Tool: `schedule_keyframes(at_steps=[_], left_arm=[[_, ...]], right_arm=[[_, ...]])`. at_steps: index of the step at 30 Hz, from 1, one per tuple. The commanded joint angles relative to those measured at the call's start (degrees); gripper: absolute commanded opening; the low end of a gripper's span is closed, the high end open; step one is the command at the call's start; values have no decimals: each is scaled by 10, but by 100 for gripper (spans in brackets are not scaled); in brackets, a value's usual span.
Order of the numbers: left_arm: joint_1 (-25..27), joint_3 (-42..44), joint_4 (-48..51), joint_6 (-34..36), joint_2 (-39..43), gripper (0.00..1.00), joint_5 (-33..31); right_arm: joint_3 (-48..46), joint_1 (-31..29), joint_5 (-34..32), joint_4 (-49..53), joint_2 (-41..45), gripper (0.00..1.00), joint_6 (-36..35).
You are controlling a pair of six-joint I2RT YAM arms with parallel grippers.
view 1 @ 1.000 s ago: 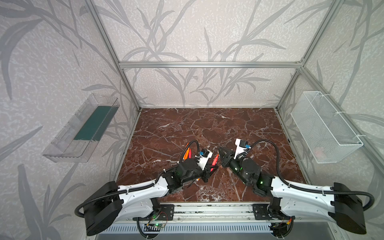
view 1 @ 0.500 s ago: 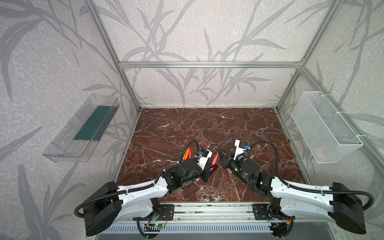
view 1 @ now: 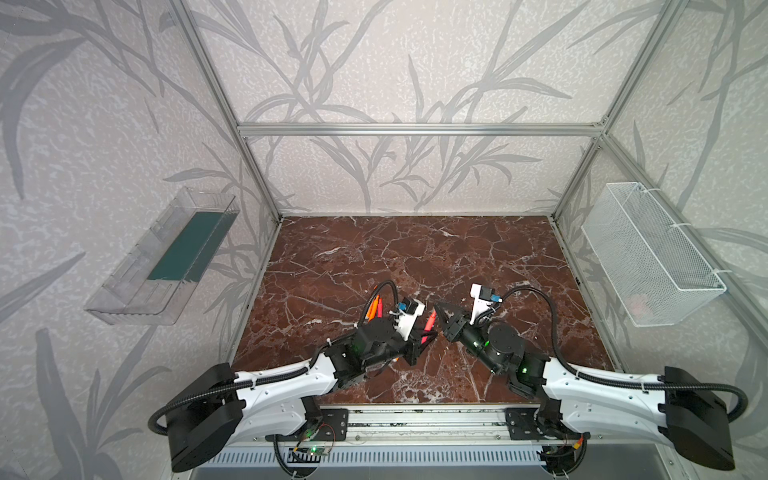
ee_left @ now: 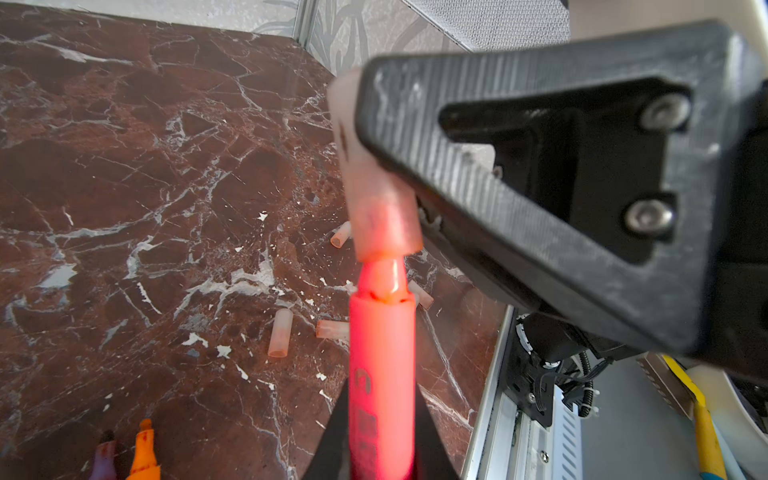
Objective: Insert the pens into the pen caps
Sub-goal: 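Push the cap down over the highlighter tip with the right gripper, then press the cap further onto the highlighter while the left gripper holds it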
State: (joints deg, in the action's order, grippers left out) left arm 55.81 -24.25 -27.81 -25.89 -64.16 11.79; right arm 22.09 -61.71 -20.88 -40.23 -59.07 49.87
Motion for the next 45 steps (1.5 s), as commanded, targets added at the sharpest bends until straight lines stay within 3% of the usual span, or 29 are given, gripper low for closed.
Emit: schedule_keyframes(at_steps=[1,11,16,18,26,30,36,45], left_arm=[[-13,-7,-57,-21,14,0,6],[-27,21,-110,-46,39,0,57],[-30,28,-115,-49,52,0,68],[-31,27,-119,-48,51,0,73],[-30,27,-103,-16,48,0,80],[-29,21,-80,25,47,0,98],[-21,29,-50,83,68,0,74],[-18,25,10,127,104,0,55]], right_arm=[[-13,-16,38,-6,10,0,-26],[-49,-19,70,-83,9,0,-66],[-57,-20,73,-74,30,7,-85],[-56,-19,73,-64,41,14,-92],[-35,-19,69,38,132,59,-143],[-13,-19,59,97,177,72,-165],[24,-19,19,157,166,71,-138],[68,-19,30,142,87,64,-112]])
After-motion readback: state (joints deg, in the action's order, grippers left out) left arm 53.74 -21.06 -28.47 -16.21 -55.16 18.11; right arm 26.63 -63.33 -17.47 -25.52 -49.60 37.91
